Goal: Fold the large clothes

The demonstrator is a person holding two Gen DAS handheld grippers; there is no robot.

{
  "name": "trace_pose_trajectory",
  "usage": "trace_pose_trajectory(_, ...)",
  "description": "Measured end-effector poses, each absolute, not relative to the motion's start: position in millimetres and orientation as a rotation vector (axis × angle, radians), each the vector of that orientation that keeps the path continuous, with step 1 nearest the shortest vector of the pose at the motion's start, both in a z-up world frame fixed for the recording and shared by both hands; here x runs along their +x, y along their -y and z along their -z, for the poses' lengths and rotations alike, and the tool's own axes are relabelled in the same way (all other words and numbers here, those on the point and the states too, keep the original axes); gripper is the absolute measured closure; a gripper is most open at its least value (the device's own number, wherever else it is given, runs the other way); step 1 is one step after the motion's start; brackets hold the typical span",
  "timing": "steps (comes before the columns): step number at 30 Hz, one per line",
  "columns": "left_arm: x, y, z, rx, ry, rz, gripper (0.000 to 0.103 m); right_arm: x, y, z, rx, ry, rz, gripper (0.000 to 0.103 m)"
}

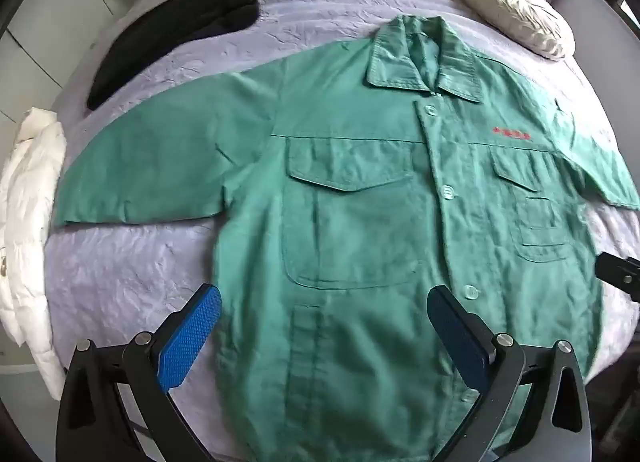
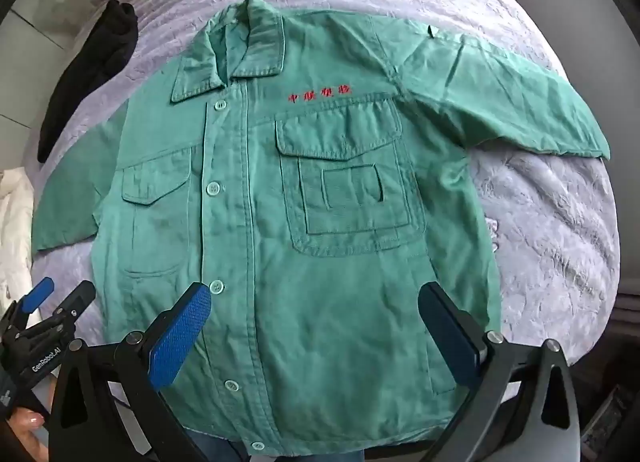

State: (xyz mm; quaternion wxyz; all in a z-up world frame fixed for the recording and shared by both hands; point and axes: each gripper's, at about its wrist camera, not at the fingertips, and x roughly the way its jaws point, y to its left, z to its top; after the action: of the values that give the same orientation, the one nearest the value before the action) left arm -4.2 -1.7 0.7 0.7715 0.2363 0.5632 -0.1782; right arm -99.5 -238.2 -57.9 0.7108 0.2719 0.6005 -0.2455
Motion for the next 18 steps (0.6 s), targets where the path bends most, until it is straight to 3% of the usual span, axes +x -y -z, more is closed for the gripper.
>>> trace_pose_trajectory(18,-7.4,12.3,-15.2,0.431,-1.310,0.491,0.000,-93.6,231.7,53.7,0.508,-1.338,0.542,0.000)
